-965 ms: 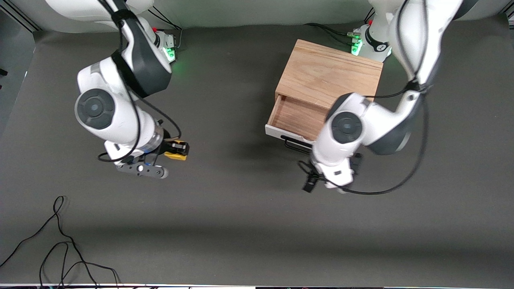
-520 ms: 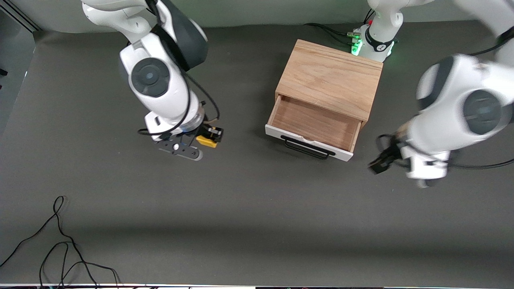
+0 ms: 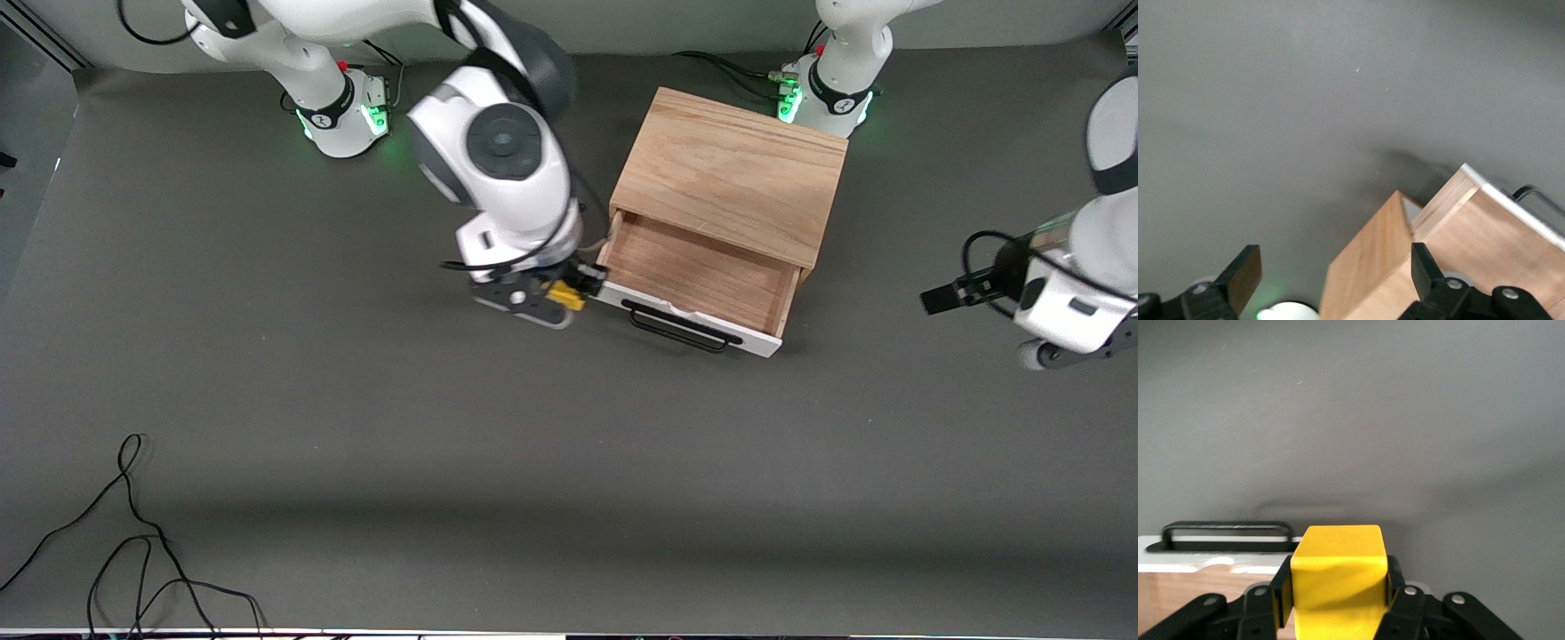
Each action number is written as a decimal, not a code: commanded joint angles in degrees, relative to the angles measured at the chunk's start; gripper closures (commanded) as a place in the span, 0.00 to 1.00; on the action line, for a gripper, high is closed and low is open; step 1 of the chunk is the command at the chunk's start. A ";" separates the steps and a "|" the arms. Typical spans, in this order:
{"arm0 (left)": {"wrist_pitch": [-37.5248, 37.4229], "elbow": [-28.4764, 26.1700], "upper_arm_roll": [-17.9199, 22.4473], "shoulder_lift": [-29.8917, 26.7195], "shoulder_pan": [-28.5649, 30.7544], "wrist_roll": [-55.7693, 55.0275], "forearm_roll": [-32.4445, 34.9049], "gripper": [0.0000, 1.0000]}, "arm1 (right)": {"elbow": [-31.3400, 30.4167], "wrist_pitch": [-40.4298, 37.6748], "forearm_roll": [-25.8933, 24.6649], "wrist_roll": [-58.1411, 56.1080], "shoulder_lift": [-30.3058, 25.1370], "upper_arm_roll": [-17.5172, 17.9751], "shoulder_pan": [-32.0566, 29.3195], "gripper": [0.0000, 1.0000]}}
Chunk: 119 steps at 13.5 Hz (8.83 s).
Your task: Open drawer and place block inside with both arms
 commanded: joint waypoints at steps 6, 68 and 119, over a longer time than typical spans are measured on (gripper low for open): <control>11.11 -16.22 0.00 -13.94 2.97 17.30 -0.91 0.00 | 4.52 5.70 0.36 5.94 6.42 -0.41 9.01 1.00; 2.84 -6.37 26.28 -11.04 -24.10 19.06 -5.30 0.00 | -1.37 -22.16 8.09 -64.71 -16.34 -41.72 -12.15 0.00; 3.02 -5.76 26.28 -10.69 -24.10 19.06 -4.95 0.00 | -29.76 -11.78 2.91 -61.48 -39.63 -5.95 -41.26 0.00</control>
